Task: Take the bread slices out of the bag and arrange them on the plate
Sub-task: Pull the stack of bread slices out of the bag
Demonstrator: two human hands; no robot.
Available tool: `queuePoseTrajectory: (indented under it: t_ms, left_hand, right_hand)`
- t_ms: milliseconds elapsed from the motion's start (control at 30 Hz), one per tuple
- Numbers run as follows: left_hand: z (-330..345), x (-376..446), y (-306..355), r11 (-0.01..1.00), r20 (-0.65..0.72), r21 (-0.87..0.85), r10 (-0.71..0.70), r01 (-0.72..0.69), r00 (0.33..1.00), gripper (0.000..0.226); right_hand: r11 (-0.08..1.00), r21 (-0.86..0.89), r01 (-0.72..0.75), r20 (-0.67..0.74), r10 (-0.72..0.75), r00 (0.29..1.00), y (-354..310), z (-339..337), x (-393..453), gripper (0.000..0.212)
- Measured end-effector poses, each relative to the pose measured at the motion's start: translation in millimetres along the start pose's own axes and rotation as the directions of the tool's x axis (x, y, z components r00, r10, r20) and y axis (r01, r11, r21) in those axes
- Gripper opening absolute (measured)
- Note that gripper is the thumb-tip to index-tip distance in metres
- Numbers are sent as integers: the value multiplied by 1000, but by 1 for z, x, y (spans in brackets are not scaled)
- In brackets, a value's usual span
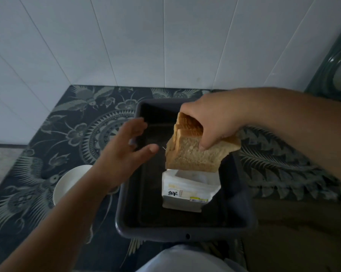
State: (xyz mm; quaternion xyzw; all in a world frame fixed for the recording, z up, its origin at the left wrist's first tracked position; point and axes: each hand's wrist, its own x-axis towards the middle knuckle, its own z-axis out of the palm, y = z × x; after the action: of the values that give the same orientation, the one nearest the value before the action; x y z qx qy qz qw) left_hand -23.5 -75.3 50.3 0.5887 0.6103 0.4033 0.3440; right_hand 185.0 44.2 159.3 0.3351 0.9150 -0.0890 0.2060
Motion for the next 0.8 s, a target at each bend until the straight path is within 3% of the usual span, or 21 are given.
queuePoseTrajectory:
  t_ms: [67,133,267,400,567,700,800]
  left_hand:
    - [8,4,22,997,137,-3,83,-83,987,112]
    - [18,10,38,991,217,-37,132,-127,967,118]
    - [28,14,50,955,219,-291,118,-50,969,96]
    - [32,12,45,952,192,-301,116,-54,974,80]
    - [43,6,40,899,279,-428,36,91,960,68]
    - [52,-2,35,746,328,-618,-42,249,944,53]
    - [54,-7,31,651,369,-684,-80,328,926,53]
  right_hand:
    - [1000,7,13,40,-13,999,-1,-17,1,64]
    - [999,27,42,85,-44,995,-2,-33,0,64]
    - [990,104,100,153,-115,982,-6,-53,-3,62]
    - [966,241,97,253,-159,954,-6,-50,-1,59]
    - [961,274,37,320,-128,939,-3,-35,7,54]
    - [915,402,-33,297,-97,950,4,-28,5,68]
    - [780,625,-28,79,-28,997,16,-14,-9,92]
